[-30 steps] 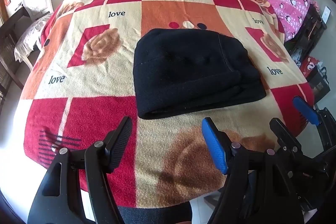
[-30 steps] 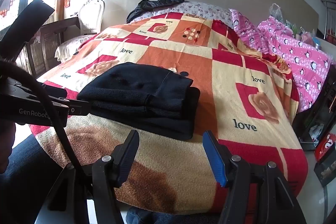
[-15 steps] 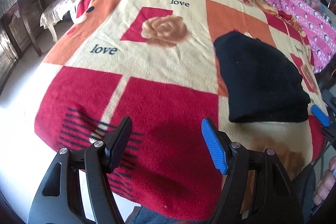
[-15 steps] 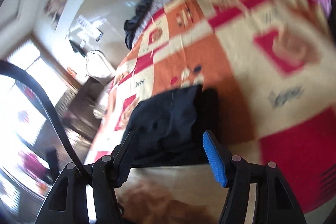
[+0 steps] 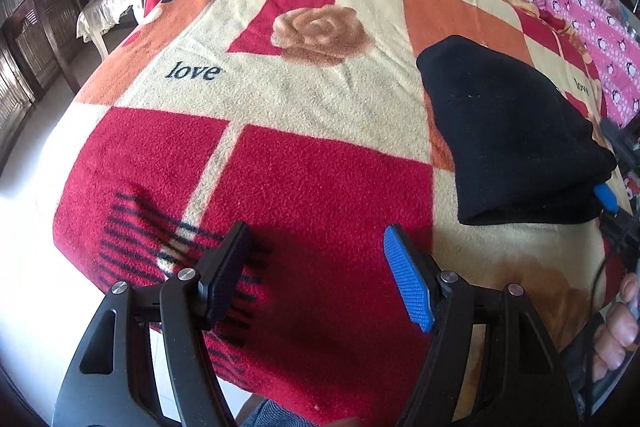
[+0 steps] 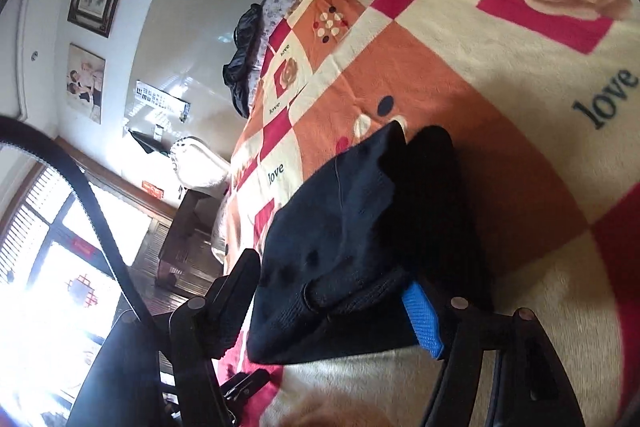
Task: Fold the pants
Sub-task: 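Grasp the edge of the folded black pants with the right gripper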
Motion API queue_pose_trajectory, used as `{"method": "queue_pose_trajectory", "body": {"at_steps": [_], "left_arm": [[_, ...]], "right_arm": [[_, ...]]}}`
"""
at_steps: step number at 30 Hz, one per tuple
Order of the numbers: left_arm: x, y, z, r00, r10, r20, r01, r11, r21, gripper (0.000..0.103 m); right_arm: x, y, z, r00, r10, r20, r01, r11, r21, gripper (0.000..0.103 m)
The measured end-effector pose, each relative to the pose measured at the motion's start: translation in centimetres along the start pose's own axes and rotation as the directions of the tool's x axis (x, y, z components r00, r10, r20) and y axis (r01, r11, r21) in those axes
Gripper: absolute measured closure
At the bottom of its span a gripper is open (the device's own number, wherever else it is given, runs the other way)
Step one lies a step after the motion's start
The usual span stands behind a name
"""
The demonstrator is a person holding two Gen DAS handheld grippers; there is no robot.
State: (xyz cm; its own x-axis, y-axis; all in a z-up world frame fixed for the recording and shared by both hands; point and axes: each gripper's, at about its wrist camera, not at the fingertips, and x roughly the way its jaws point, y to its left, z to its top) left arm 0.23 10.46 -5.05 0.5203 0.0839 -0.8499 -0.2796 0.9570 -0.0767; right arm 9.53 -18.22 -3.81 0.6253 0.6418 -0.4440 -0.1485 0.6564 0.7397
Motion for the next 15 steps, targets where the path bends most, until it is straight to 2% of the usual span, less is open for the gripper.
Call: {"method": "queue_pose_trajectory", "body": {"at_steps": [1,2,4,9,11,13,15], "left_arm": [[0.1,0.0,0.0,1.000,0.000,0.000,0.000,1.000,0.001,0.034],[0.1,0.0,0.1,1.000,0.001,-0.001,-0.001,1.000,0.004,0.033],[0.2,-0.2,0.1,1.000,0.004,-0.004,-0.004,1.000,0.010,0.033],[0.3,-0.4,0.1,1.000,0.014,-0.007,-0.014,1.000,0.018,0.032],[0.3,-0.4,0.1,1.000,0.014,-0.007,-0.014,1.000,0.018,0.032],[0.3,-0.4,0.1,1.000,0.018,-0.008,-0.017,1.000,0.022,0.032],[0.4,-0.5,0.1,1.000,0.016,-0.008,-0.016,1.000,0.021,0.032]], "right_arm": [[0.2,0.9,-0.1,0.998,-0.065,-0.011,0.064,0.995,-0.075,0.055],[0.0,1.0,-0.3,0.997,-0.075,-0.009,0.073,0.992,-0.101,0.058],[-0.6,1.7,-0.6,0.994,-0.107,0.009,0.107,0.982,-0.157,0.061],[-1.8,2.6,-0.2,0.994,-0.096,0.050,0.104,0.973,-0.205,0.065],[-1.4,3.1,0.1,0.997,-0.074,0.038,0.081,0.970,-0.228,0.065],[0.3,2.5,0.1,0.995,-0.098,0.011,0.098,0.971,-0.219,0.065],[1.3,0.5,0.2,0.996,-0.085,-0.026,0.081,0.990,-0.117,0.065]]}}
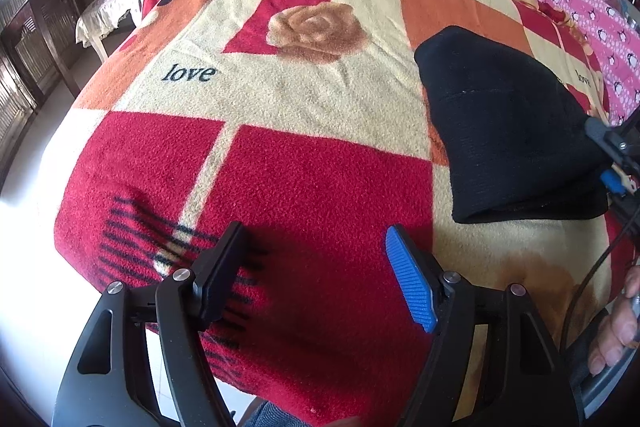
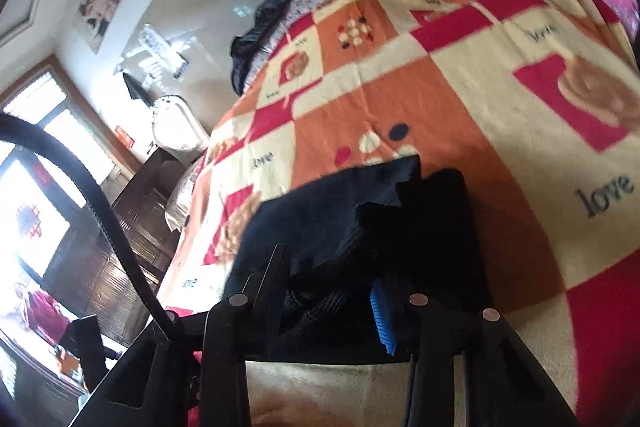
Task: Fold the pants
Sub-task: 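Grasp the edge of the folded black pants with the right gripper, then lift the black pants with the right gripper and lay them out flat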
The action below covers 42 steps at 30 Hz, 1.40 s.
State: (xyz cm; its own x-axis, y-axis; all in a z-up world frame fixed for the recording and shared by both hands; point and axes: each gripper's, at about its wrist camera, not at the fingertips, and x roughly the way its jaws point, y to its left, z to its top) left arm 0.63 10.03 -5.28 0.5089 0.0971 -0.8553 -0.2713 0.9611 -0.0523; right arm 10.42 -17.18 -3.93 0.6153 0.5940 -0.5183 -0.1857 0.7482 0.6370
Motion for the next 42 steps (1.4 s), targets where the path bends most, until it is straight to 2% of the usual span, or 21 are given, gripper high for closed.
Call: {"method": "queue_pose_trajectory", "body": {"at_steps": [3,4,6,9,12,15,17,18,19,21,23,26,30,31,34,35,36,37,38,40,42], "left_arm": [[0.0,0.0,0.0,1.000,0.004,-0.001,-0.004,1.000,0.003,0.031],[0.0,0.0,0.0,1.000,0.003,-0.001,-0.003,1.000,0.002,0.031],[0.1,-0.1,0.0,1.000,0.001,-0.001,-0.001,1.000,0.001,0.031],[0.1,-0.1,0.0,1.000,0.004,-0.002,-0.004,1.000,0.004,0.031],[0.2,-0.1,0.0,1.000,-0.003,-0.008,0.004,1.000,0.010,0.026],[0.4,-0.4,0.0,1.000,-0.013,-0.022,0.013,1.000,0.027,0.019],[0.5,-0.5,0.1,0.999,-0.021,-0.031,0.022,0.999,0.036,0.016],[0.5,-0.6,0.1,0.999,-0.026,-0.034,0.027,0.999,0.037,0.015],[0.5,-0.6,0.1,0.999,-0.029,-0.034,0.030,0.999,0.036,0.015],[0.4,-0.5,0.0,0.999,-0.033,-0.034,0.034,0.999,0.036,0.015],[0.3,-0.3,-0.1,0.999,-0.044,-0.029,0.044,0.999,0.025,0.015],[0.2,-0.2,-0.1,0.999,-0.048,-0.026,0.048,0.999,0.018,0.015],[0.1,-0.3,-0.3,0.999,-0.042,-0.027,0.043,0.999,0.023,0.015],[0.1,-0.2,-0.3,0.999,-0.044,-0.027,0.045,0.999,0.022,0.015],[0.1,-0.2,-0.3,0.998,-0.049,-0.025,0.049,0.999,0.019,0.015],[0.0,-0.2,-0.3,0.999,-0.049,-0.025,0.049,0.999,0.018,0.015],[0.0,-0.2,-0.3,0.999,-0.047,-0.025,0.048,0.999,0.020,0.015],[0.0,-0.3,-0.3,0.999,-0.046,-0.025,0.047,0.999,0.022,0.015],[0.1,-0.3,-0.2,0.999,-0.045,-0.025,0.046,0.999,0.023,0.015],[0.1,-0.2,-0.2,0.999,-0.047,-0.025,0.047,0.999,0.022,0.015],[0.1,-0.2,-0.1,0.998,-0.049,-0.025,0.050,0.999,0.021,0.015]], "right_arm": [[0.8,-1.2,0.0,1.000,0.018,-0.004,-0.018,0.993,0.114,0.064],[0.8,-0.8,0.1,1.000,0.010,0.000,-0.010,0.993,0.116,0.062],[0.7,-0.2,0.2,0.998,-0.065,0.012,0.064,0.995,0.078,0.062],[1.1,-0.7,-0.5,0.998,-0.056,0.023,0.053,0.990,0.133,0.062],[1.9,1.4,-0.3,0.992,-0.124,-0.012,0.124,0.992,-0.018,0.061],[2.4,1.3,-0.5,0.994,-0.109,-0.024,0.107,0.992,-0.063,0.055],[3.0,1.9,0.0,0.987,-0.145,-0.071,0.137,0.985,-0.109,0.056],[3.2,2.5,0.5,0.978,-0.182,-0.100,0.167,0.976,-0.144,0.060],[3.1,3.5,1.1,0.973,-0.207,-0.107,0.183,0.963,-0.196,0.076],[2.3,5.7,2.2,0.972,-0.229,-0.058,0.200,0.928,-0.314,0.082],[0.9,8.8,3.9,0.966,-0.257,-0.003,0.228,0.861,-0.455,0.083],[-1.6,12.4,6.3,0.963,-0.265,0.056,0.247,0.776,-0.581,0.084],[-7.8,17.6,11.5,0.918,-0.317,0.237,0.383,0.559,-0.735,0.085],[-9.7,18.8,13.2,0.895,-0.338,0.292,0.432,0.484,-0.761,0.085],[-15.1,21.4,19.2,0.766,-0.422,0.486,0.602,0.204,-0.772,0.086],[-16.2,21.9,20.5,0.730,-0.438,0.525,0.634,0.148,-0.759,0.086],[-18.1,22.3,22.9,0.662,-0.459,0.593,0.685,0.048,-0.727,0.086],[-20.0,22.7,25.1,0.573,-0.467,0.674,0.736,-0.070,-0.674,0.086],[-21.5,23.1,27.1,0.502,-0.468,0.727,0.771,-0.140,-0.622,0.086],[-24.7,24.3,30.0,0.417,-0.451,0.789,0.814,-0.201,-0.545,0.086],[-26.8,25.5,31.6,0.396,-0.429,0.812,0.827,-0.217,-0.518,0.086]]}}
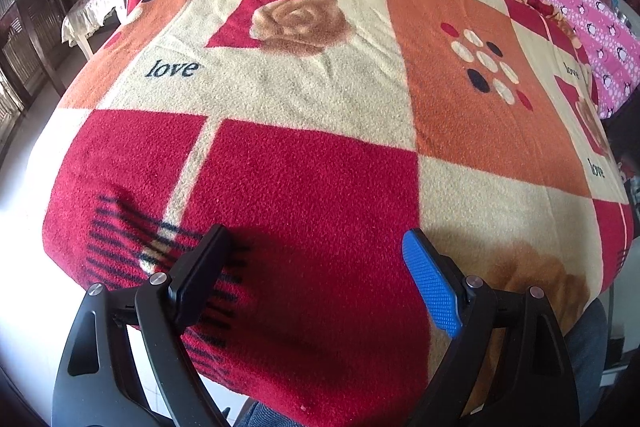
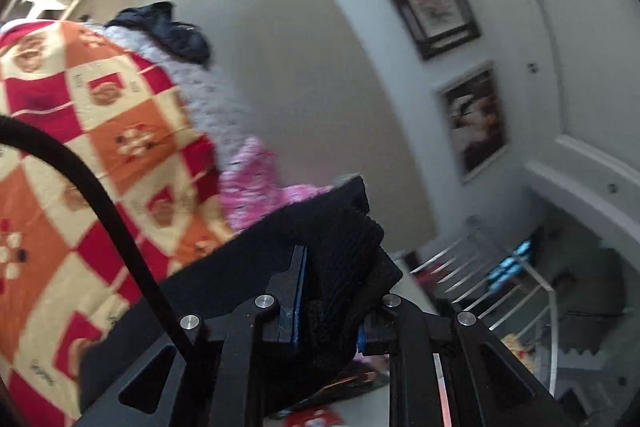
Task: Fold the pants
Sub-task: 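Lift the black pants with the right gripper and lay them out flat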
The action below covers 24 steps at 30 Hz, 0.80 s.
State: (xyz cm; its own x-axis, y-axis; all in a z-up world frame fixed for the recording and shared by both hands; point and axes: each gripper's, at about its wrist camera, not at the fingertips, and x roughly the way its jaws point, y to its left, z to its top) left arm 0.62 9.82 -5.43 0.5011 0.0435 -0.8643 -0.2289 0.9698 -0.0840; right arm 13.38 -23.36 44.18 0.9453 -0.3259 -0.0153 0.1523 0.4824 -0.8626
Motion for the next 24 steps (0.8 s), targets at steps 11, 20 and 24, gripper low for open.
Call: {"method": "queue_pose_trajectory", "body": {"at_steps": [11,20,24], "left_arm": [[-0.2,0.5,0.1,0.999,-0.033,0.013,0.033,0.999,-0.021,0.015],[-0.4,0.9,0.0,0.997,-0.066,0.028,0.067,0.997,-0.029,0.015],[-0.5,1.1,-0.1,0.996,-0.083,0.033,0.084,0.996,-0.031,0.015]], "right_arm": [[1.8,12.2,3.6,0.987,0.149,0.059,-0.143,0.985,-0.097,0.086],[-1.0,32.4,8.6,0.851,0.513,0.111,-0.487,0.851,-0.199,0.086],[-2.7,36.8,10.6,0.815,0.562,0.143,-0.517,0.815,-0.261,0.086]]}}
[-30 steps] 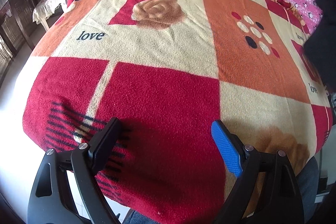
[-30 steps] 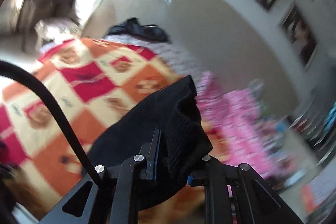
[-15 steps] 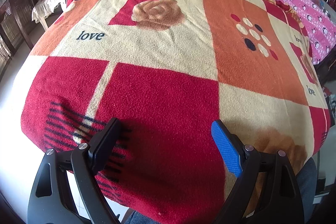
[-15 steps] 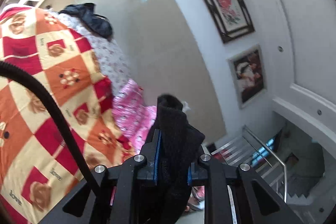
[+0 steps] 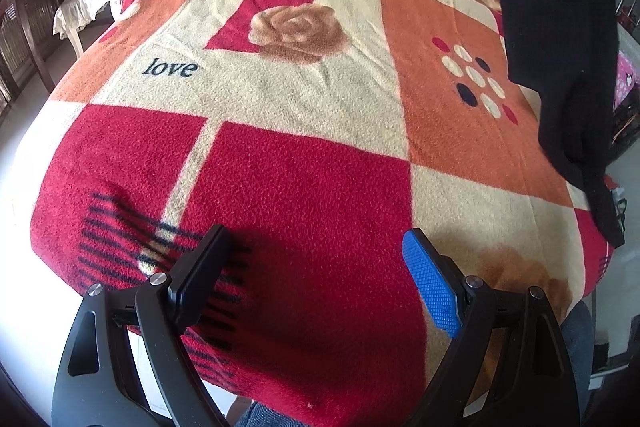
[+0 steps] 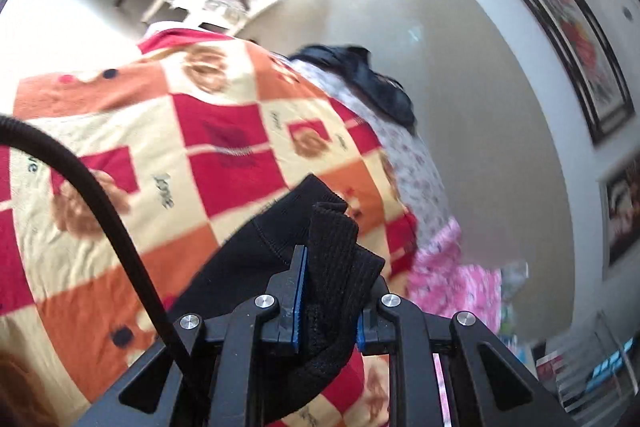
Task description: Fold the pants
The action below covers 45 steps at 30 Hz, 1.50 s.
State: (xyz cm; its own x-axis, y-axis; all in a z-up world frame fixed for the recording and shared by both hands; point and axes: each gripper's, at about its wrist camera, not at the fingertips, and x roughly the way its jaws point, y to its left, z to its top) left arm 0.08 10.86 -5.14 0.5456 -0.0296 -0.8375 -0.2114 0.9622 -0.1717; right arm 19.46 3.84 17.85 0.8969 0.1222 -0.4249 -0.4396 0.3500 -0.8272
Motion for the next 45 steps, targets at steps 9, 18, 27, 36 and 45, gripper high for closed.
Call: {"method": "queue_pose_trajectory", "body": {"at_steps": [9,18,27,36,45], "left_arm": [[-0.5,1.1,0.0,0.998,-0.066,0.020,0.067,0.997,-0.048,0.015],[-1.3,2.3,-0.5,0.995,-0.087,0.042,0.091,0.989,-0.118,0.015],[-2.1,4.0,-1.1,0.995,-0.083,0.056,0.093,0.972,-0.217,0.015],[-1.4,3.0,-0.7,0.999,-0.020,0.040,0.027,0.982,-0.187,0.015],[-1.0,2.7,-0.4,0.999,0.030,0.024,-0.026,0.986,-0.163,0.015]], "right_arm": [[1.6,7.4,4.7,0.977,0.206,0.051,-0.207,0.978,0.005,0.086],[1.2,18.9,10.0,0.874,0.473,0.115,-0.472,0.881,-0.033,0.087],[0.4,16.9,11.3,0.845,0.509,0.163,-0.531,0.833,0.152,0.075],[-3.8,4.4,-16.4,0.849,0.509,0.141,-0.458,0.575,0.678,0.061],[-6.0,9.7,-46.1,0.862,0.423,0.278,-0.156,-0.301,0.941,0.061]]}}
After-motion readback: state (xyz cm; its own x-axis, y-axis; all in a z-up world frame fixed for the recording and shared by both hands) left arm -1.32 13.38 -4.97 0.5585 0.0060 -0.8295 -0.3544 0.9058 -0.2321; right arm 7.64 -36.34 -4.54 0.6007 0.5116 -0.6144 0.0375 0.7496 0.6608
